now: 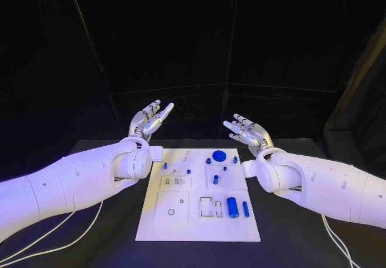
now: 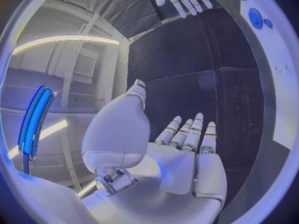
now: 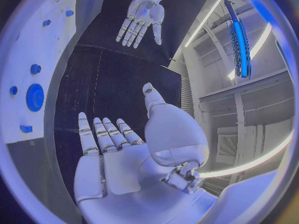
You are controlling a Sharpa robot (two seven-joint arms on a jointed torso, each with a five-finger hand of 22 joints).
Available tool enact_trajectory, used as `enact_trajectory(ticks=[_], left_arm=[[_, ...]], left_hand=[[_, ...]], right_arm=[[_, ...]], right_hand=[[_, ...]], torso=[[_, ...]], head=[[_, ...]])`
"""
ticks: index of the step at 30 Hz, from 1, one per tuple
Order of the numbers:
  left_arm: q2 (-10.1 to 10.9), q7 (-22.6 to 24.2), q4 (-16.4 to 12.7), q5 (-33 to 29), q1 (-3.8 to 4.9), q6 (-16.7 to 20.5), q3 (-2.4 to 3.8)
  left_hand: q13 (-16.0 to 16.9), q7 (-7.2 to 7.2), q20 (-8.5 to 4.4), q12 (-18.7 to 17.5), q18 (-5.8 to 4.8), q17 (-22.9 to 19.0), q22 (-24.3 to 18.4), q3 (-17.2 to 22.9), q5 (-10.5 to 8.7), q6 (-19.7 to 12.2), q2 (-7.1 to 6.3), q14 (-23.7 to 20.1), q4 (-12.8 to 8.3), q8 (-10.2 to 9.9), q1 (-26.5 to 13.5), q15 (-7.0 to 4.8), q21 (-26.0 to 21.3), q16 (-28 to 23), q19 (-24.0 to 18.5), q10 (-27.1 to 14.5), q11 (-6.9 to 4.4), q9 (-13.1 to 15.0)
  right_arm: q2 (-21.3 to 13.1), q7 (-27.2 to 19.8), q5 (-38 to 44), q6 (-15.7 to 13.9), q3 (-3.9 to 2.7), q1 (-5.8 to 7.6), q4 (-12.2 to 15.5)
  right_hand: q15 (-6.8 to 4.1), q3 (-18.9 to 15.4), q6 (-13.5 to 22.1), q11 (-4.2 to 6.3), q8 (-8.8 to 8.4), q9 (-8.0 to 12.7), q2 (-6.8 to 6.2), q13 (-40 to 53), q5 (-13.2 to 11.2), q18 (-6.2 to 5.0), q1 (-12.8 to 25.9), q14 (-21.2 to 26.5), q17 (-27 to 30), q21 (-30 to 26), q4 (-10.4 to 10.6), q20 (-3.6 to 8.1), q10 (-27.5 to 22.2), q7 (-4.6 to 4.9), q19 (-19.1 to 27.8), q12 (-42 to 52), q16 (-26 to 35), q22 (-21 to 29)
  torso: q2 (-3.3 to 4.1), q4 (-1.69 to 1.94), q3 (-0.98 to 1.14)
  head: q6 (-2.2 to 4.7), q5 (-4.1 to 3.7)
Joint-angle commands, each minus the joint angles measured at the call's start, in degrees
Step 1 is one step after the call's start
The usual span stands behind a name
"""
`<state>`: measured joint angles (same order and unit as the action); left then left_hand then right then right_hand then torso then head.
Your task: Assemble the parts on the task board
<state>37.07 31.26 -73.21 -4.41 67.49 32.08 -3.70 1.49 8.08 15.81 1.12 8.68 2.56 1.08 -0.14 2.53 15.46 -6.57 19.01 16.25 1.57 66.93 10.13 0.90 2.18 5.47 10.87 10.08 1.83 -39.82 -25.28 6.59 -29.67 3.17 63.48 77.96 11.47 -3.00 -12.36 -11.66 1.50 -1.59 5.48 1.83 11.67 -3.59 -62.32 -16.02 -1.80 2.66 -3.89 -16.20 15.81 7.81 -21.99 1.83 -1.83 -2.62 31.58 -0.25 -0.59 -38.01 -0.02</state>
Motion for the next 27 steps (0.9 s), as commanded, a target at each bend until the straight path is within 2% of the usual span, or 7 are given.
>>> enact_trajectory(ticks=[1,5,8,11,14,23,27], left_arm=[[-0.58,3.57,1.27,-2.26,0.58,-6.87,-0.16],[-0.66,3.63,1.45,-2.32,0.66,-7.06,-0.20],[-0.66,3.63,1.45,-2.32,0.66,-7.06,-0.20],[1.29,2.87,1.73,-3.27,0.77,-8.10,-0.22],[1.95,2.69,1.34,-2.68,0.77,-8.20,-0.22],[4.71,2.10,-1.62,0.39,0.77,-9.59,-0.21],[6.26,1.60,-3.78,2.11,0.77,-9.86,-0.21]], left_hand=[[0.12,4.36,0.71,0.46,1.28,0.30,0.13,0.05,0.36,0.97,-0.06,1.96,0.64,0.39,2.03,0.31,0.31,0.62,0.23,1.05,0.44,0.15],[0.48,4.89,0.83,1.01,1.33,0.91,0.39,0.30,0.39,3.03,0.64,5.85,0.56,0.83,2.41,0.56,0.69,1.70,1.29,3.82,1.09,0.42],[3.33,6.04,0.50,7.22,0.64,3.54,3.30,0.74,0.42,15.92,2.34,22.56,-0.16,4.13,4.01,1.58,5.72,7.57,14.38,25.50,3.25,2.17],[4.07,6.22,0.69,9.47,0.61,4.08,4.92,0.72,0.39,21.21,2.98,26.53,-0.54,5.54,4.50,1.34,8.88,9.22,22.12,32.45,3.14,2.83],[4.39,5.86,0.49,11.89,1.95,4.83,6.92,0.36,0.27,33.20,4.16,34.29,-1.99,8.84,5.74,-0.59,13.79,11.85,33.72,40.24,1.31,4.18],[3.81,3.85,-2.25,12.01,2.05,6.50,6.77,-0.80,0.27,39.82,6.17,44.64,-5.98,9.19,8.37,-3.65,15.80,13.56,42.04,49.50,-1.32,3.47],[3.51,3.64,-2.84,11.17,1.98,7.44,6.51,-2.71,0.31,40.95,5.95,46.91,-5.95,8.65,6.82,-4.32,15.95,13.69,44.03,50.96,-1.69,3.00]], right_arm=[[0.75,2.85,6.18,11.01,0.34,0.66,-1.83],[1.34,3.55,7.55,13.66,0.70,1.09,-3.27],[1.50,3.73,7.91,14.36,0.80,1.20,-3.65],[0.81,1.51,17.38,10.59,0.72,1.79,-6.87],[0.71,1.59,19.69,9.83,0.71,2.37,-7.36],[0.38,3.50,28.97,9.34,0.69,4.44,-8.15],[0.35,5.09,35.32,10.03,0.68,5.52,-8.45]], right_hand=[[2.02,1.21,-10.83,-3.07,1.93,-1.08,0.99,1.63,-0.31,-3.60,-8.07,-18.90,-1.58,3.44,-4.57,-0.45,18.84,8.66,-13.68,3.76,-4.27,-1.88],[-0.65,2.78,-28.62,-0.82,6.14,-2.75,1.17,2.19,-1.28,-6.29,-12.11,-33.11,-2.10,7.18,-8.07,-0.25,32.77,7.16,-21.93,8.18,-8.00,-3.12],[-2.22,3.68,-35.92,0.77,7.36,-2.86,1.46,1.73,-1.46,-6.95,-12.93,-38.26,-1.83,9.04,-9.60,0.45,37.58,5.89,-25.84,8.83,-8.60,-3.49],[-2.52,3.92,-36.76,1.02,7.41,-2.79,1.47,1.73,-1.49,-7.06,-13.06,-39.24,-1.85,9.32,-10.00,0.72,38.53,5.56,-26.48,8.85,-8.66,-3.52],[-3.58,5.02,-39.40,1.81,7.19,-2.43,1.75,1.63,-1.44,-6.97,-13.10,-42.23,-1.81,10.26,-11.46,1.66,41.46,4.73,-28.72,8.32,-8.49,-3.59],[-5.59,8.73,-43.51,3.10,5.12,-2.15,0.94,1.66,-1.31,-6.94,-12.52,-49.14,-2.08,12.70,-12.70,3.98,46.59,3.90,-33.72,5.12,-7.21,-3.84],[-7.71,9.89,-45.35,4.35,4.71,-2.23,0.17,1.76,-2.34,-6.93,-12.63,-55.53,-3.34,16.99,-12.68,6.54,50.18,3.32,-39.38,4.86,-8.82,-5.73]], torso=[[0.01,-0.01,-0.02],[0.01,-0.01,-0.02],[0.01,-0.01,-0.02],[0.67,0.11,0.01],[1.10,0.12,-0.01],[2.74,0.25,-0.10],[3.87,0.46,-0.11]], head=[[-0.01,0.00],[-0.01,0.00],[-0.01,0.00],[-0.39,-0.03],[-0.31,-0.06],[0.06,-0.33],[0.51,-0.61]])
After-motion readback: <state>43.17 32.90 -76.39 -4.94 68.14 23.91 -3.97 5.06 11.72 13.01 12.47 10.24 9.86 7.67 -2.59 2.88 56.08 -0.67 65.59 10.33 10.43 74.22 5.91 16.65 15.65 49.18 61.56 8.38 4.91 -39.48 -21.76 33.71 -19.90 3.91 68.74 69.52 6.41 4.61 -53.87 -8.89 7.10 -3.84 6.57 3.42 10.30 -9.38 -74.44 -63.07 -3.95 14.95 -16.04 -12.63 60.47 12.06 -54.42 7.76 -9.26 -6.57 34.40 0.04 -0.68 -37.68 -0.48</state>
